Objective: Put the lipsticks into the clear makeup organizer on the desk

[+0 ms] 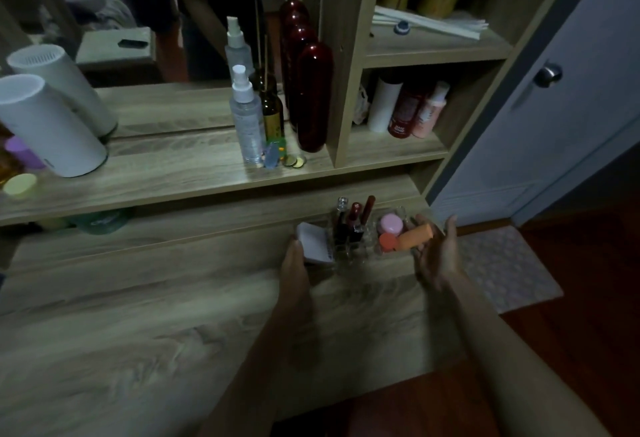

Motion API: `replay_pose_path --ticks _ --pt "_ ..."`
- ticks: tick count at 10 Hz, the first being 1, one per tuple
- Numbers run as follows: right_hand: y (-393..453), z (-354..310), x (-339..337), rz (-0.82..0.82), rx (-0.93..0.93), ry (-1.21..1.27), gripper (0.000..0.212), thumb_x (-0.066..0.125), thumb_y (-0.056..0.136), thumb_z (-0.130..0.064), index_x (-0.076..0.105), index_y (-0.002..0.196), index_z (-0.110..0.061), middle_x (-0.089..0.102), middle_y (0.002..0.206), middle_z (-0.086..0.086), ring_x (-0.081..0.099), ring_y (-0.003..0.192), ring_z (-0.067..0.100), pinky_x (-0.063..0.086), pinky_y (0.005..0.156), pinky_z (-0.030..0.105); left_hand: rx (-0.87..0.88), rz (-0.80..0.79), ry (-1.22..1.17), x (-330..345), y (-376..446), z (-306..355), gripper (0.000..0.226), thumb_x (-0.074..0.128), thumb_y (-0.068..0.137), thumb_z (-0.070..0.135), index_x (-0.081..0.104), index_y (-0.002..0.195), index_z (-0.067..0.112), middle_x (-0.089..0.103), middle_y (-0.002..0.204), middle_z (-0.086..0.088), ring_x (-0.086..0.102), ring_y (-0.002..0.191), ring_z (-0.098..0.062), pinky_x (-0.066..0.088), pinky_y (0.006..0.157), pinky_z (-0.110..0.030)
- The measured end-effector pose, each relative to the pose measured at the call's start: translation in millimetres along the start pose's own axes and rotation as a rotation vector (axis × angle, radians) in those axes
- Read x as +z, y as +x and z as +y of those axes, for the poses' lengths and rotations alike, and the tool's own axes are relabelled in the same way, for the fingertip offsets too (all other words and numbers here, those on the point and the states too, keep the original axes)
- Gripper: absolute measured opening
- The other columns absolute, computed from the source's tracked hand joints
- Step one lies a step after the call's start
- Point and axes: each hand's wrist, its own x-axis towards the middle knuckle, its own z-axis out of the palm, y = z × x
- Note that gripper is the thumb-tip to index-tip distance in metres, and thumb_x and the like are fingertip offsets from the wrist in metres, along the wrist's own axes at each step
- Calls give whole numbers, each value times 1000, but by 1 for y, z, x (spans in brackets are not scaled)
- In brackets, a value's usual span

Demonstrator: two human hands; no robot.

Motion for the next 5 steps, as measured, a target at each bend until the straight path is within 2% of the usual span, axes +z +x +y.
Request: replay_pose_path --ticks 1,2,3,4,5 --pt "5 -5 -8 0 11 10 77 16 90 -66 40 137 -10 49 140 18 48 127 29 30 113 44 131 -18 147 10 0 1 47 34 95 41 43 132 13 49 138 -14 52 120 -28 47 99 -44" --pt "8 -9 -12 0 23 15 78 18 87 -70 44 134 -13 53 136 15 55 116 24 42 96 36 218 14 270 15 3 -4 35 35 98 22 46 126 5 53 125 -23 58 96 -23 49 75 -29" --pt "10 -6 -17 -15 28 21 78 18 86 -71 44 134 -14 52 138 14 52 121 25 37 103 38 188 3 200 15 2 -7 33 37 97 20 47 123 3 54 122 -23 56 106 -32 48 90 -45" --pt "2 -16 -11 2 13 1 79 15 87 -70 42 137 -14 53 137 14 51 123 25 33 109 41 144 -32 267 19 0 -5 34 53 91 18 48 123 6 56 120 -14 55 110 -26 46 96 -38" --pt "-15 -16 -14 56 -20 68 75 12 89 -67 35 140 -17 50 137 9 50 118 23 35 101 40 216 54 204 11 -6 -4 31 45 95 17 47 122 2 57 109 -11 55 105 -29 47 80 -25"
